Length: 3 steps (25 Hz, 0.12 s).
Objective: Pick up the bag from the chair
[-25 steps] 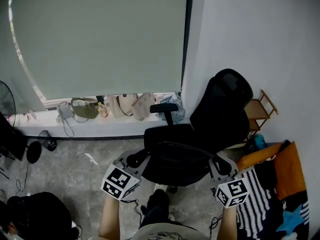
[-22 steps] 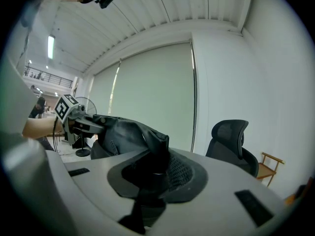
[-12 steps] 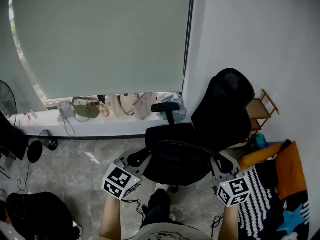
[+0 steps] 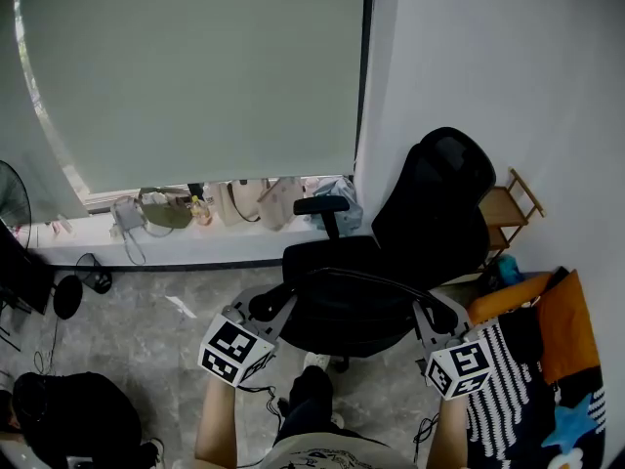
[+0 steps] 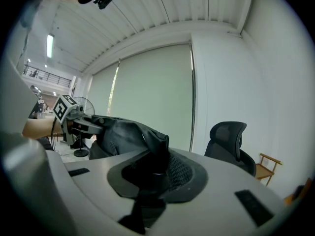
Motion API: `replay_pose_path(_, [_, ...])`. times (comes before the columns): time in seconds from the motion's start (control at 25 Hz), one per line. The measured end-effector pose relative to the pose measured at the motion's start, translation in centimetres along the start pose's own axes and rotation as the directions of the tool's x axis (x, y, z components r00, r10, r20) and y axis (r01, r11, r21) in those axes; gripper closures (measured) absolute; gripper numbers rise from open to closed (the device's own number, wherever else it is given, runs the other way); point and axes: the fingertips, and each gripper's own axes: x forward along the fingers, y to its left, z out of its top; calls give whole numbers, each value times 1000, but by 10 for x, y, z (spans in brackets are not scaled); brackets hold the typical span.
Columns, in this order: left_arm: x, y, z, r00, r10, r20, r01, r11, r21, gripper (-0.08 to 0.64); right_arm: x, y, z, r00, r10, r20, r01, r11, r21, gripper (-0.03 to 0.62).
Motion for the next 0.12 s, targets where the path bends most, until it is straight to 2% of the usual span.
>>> replay_pose_path(0.12, [1, 0, 0, 1000, -1, -1, 1, 1000, 1, 535, 0, 0, 0, 1000, -1, 0, 1, 1000, -3, 508])
